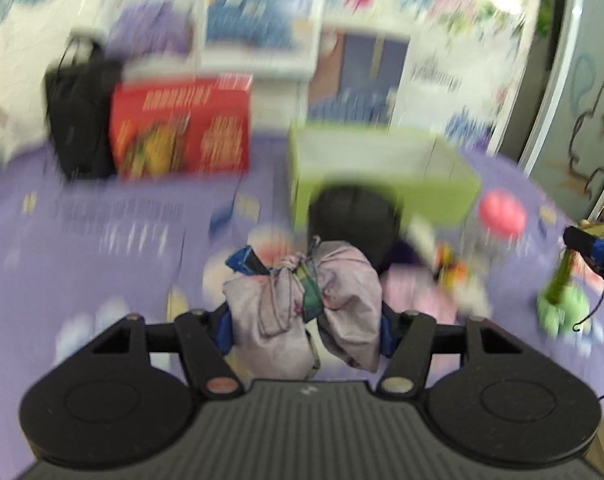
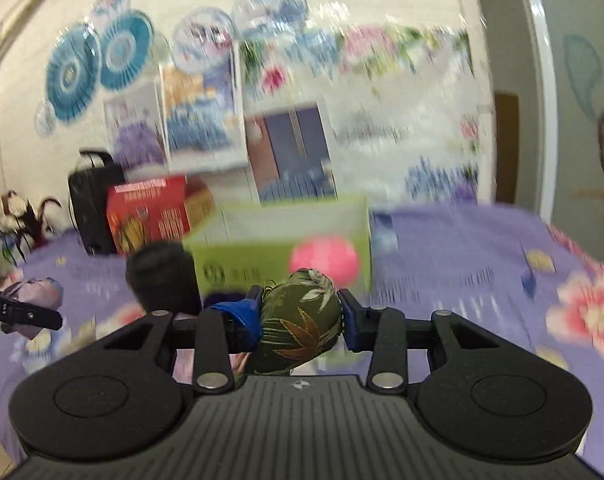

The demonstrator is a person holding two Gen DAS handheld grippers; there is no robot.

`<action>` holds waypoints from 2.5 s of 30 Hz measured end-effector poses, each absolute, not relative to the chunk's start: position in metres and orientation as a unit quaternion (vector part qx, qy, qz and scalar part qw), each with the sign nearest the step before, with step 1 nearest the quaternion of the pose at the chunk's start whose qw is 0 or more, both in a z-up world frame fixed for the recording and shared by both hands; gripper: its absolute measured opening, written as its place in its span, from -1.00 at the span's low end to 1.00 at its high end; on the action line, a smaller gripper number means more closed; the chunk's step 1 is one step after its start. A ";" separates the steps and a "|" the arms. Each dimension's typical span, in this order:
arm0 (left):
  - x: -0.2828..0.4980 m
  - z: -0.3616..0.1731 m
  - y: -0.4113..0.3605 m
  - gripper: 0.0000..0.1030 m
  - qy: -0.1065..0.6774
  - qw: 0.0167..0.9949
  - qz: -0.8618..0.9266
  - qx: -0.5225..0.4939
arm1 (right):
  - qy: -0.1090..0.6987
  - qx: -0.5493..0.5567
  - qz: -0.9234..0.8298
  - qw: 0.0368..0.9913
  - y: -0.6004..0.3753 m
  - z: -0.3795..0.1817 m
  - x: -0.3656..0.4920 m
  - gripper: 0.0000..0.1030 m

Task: Organize soft objects
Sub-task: 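Carry both items into the lime-green box and open both grippers, then withdraw both grippers from the box back over the table, then move the right gripper to the green towel while the left approaches the clear cotton-swab pack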

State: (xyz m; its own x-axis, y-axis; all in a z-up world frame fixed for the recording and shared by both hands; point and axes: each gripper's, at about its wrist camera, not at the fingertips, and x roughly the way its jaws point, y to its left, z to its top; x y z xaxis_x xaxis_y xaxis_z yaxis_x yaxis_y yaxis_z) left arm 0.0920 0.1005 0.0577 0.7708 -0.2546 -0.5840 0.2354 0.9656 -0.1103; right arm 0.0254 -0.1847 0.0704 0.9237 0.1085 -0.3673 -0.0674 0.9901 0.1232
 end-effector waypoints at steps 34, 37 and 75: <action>0.271 0.115 0.048 0.95 0.288 0.951 -0.114 0.002 | 0.239 0.014 0.085 0.967 -0.195 0.130 0.248 -0.08; 0.231 0.123 0.059 0.95 0.275 0.955 -0.113 0.000 | 0.221 0.015 0.072 0.972 -0.201 0.151 0.208 -0.05; 0.124 -0.061 0.154 0.99 0.396 0.916 -0.013 0.054 | 0.306 0.166 -0.094 0.933 -0.248 0.006 -0.013 0.13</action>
